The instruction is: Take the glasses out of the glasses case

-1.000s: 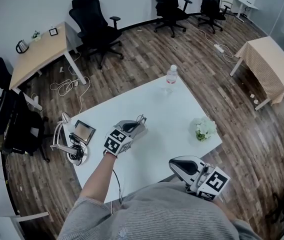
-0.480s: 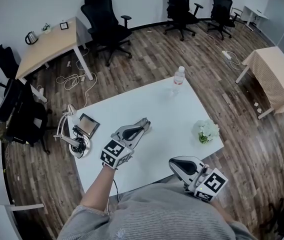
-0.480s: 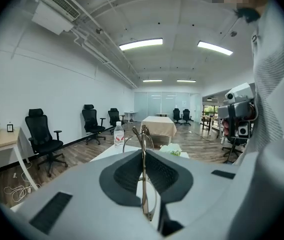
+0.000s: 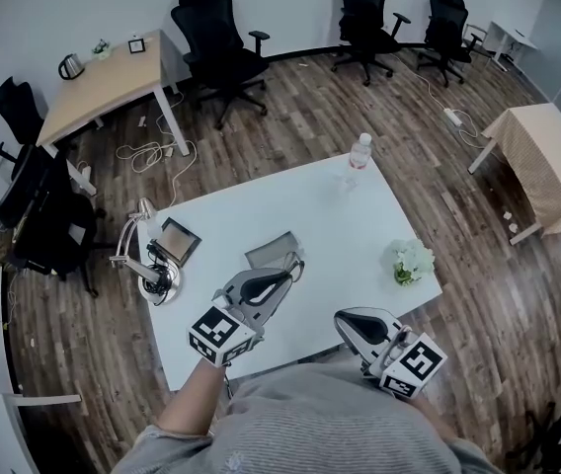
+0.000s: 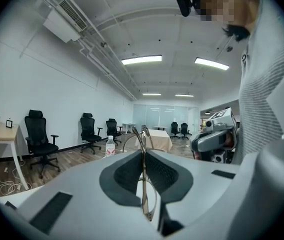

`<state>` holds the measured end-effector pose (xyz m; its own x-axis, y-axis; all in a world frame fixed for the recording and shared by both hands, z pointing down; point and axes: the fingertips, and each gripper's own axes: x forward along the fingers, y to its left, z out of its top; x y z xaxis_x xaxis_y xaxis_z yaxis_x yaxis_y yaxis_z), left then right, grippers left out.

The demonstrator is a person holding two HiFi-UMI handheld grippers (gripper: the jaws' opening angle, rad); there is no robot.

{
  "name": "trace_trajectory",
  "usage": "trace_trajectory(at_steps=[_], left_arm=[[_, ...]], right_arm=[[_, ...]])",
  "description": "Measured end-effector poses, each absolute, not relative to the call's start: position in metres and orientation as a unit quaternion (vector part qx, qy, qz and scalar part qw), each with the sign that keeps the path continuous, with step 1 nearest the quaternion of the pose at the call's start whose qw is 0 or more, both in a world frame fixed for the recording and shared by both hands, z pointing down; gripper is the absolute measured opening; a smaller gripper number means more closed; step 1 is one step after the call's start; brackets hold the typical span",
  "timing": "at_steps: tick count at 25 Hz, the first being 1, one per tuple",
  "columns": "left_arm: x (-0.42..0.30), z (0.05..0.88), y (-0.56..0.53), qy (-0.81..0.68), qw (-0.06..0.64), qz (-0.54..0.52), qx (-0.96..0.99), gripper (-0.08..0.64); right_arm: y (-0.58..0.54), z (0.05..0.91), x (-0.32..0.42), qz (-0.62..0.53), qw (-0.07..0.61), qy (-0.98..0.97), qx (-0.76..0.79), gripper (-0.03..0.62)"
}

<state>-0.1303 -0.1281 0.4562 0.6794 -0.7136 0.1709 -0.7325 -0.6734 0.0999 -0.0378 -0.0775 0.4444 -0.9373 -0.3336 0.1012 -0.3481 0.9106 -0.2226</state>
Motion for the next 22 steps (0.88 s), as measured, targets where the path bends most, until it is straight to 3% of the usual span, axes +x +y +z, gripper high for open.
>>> trace_trajectory(at_steps=[22], left_arm=[[-0.123,0.417,-0.07,-0.393,0.076,0.007,0.917,0.028]], right_arm=[[-0.077,0.445,-0.045,0.089,0.044,-0.978,0.186,0.014]])
